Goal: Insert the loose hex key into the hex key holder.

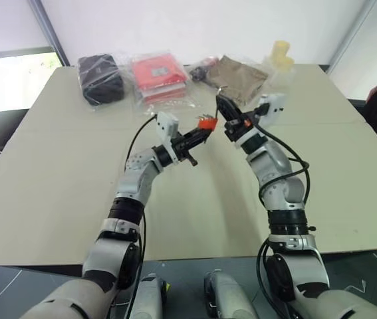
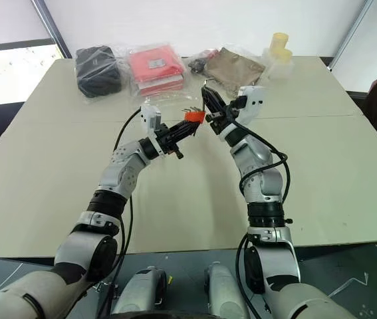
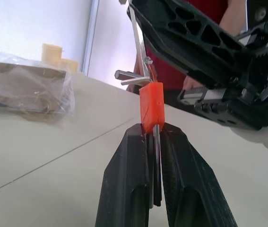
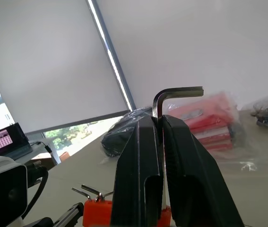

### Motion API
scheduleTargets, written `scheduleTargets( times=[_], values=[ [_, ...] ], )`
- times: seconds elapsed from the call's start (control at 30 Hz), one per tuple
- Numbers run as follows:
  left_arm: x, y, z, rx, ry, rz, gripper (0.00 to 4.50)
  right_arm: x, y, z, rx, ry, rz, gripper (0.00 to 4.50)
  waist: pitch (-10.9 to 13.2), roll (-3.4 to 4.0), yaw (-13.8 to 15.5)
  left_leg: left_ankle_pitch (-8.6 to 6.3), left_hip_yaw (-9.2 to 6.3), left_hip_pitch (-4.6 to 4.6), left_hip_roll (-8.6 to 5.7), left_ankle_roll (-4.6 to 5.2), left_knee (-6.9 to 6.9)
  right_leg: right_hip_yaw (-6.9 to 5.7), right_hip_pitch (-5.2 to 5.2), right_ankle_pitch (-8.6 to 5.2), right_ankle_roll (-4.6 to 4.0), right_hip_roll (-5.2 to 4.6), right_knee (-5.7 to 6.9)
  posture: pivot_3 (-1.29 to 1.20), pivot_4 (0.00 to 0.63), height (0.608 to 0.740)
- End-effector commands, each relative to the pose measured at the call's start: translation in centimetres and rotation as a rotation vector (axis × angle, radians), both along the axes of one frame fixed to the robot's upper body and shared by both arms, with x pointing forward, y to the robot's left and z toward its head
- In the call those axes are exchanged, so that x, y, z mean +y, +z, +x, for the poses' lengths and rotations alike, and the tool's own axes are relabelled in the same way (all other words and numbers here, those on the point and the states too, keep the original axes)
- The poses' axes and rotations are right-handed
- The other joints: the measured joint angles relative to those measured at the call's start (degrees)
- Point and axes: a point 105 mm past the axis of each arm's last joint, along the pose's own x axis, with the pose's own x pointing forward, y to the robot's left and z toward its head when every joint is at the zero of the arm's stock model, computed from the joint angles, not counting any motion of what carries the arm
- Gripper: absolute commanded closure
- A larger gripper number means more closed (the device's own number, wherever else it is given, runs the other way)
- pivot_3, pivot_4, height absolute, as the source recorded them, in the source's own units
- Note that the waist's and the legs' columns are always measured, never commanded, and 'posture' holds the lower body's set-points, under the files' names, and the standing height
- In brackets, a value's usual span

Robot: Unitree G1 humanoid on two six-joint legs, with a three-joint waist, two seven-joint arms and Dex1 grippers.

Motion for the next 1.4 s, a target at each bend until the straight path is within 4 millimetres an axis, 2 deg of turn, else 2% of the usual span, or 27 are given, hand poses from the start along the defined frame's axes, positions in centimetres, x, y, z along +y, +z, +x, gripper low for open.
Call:
scheduleTargets(
  times=[0.03, 0.57, 1.13, 1.23, 1.4],
  values=[
    [-0.2, 1.7, -0.3, -0.039, -0.006, -0.069, 4.50, 0.5, 2.2, -0.8, -0.076, 0.018, 0.027, 4.47, 0.0, 0.00, 0.0, 0.00, 0.00, 0.00, 0.00, 0.00, 0.00, 0.00, 0.00, 0.00, 0.00, 0.00, 0.00, 0.00, 0.150, 0.740],
    [0.0, 2.7, 0.2, -0.068, 0.029, -0.110, 4.50, 0.0, 3.3, -1.3, -0.107, 0.014, -0.015, 4.47, 0.0, 0.00, 0.0, 0.00, -0.01, -0.01, 0.00, 0.00, -0.01, 0.00, 0.00, 0.00, 0.00, 0.01, -0.02, 0.00, 0.150, 0.740],
    [-1.4, 2.8, -0.2, -0.108, 0.003, -0.114, 4.50, 0.2, 3.7, -1.4, -0.108, 0.037, -0.068, 4.47, 0.0, 0.00, 0.0, 0.00, 0.00, -0.02, 0.00, 0.00, -0.02, 0.00, 0.00, 0.00, 0.00, 0.01, -0.05, 0.00, 0.150, 0.740],
    [-1.5, 2.8, -0.3, -0.122, -0.004, -0.103, 4.50, 0.2, 3.7, -1.2, -0.105, 0.035, -0.069, 3.46, 0.0, 0.00, 0.0, 0.00, 0.00, -0.02, 0.00, 0.00, -0.01, 0.00, 0.00, 0.00, 0.00, 0.01, -0.06, 0.00, 0.150, 0.740],
    [-1.5, 2.7, -0.4, -0.123, -0.005, -0.098, 4.50, 0.1, 3.8, -1.2, -0.106, 0.034, -0.067, 0.73, 0.0, 0.00, 0.0, 0.00, 0.00, -0.02, 0.00, 0.00, -0.02, 0.00, 0.00, 0.00, 0.00, 0.02, -0.06, 0.00, 0.150, 0.740]
  ],
)
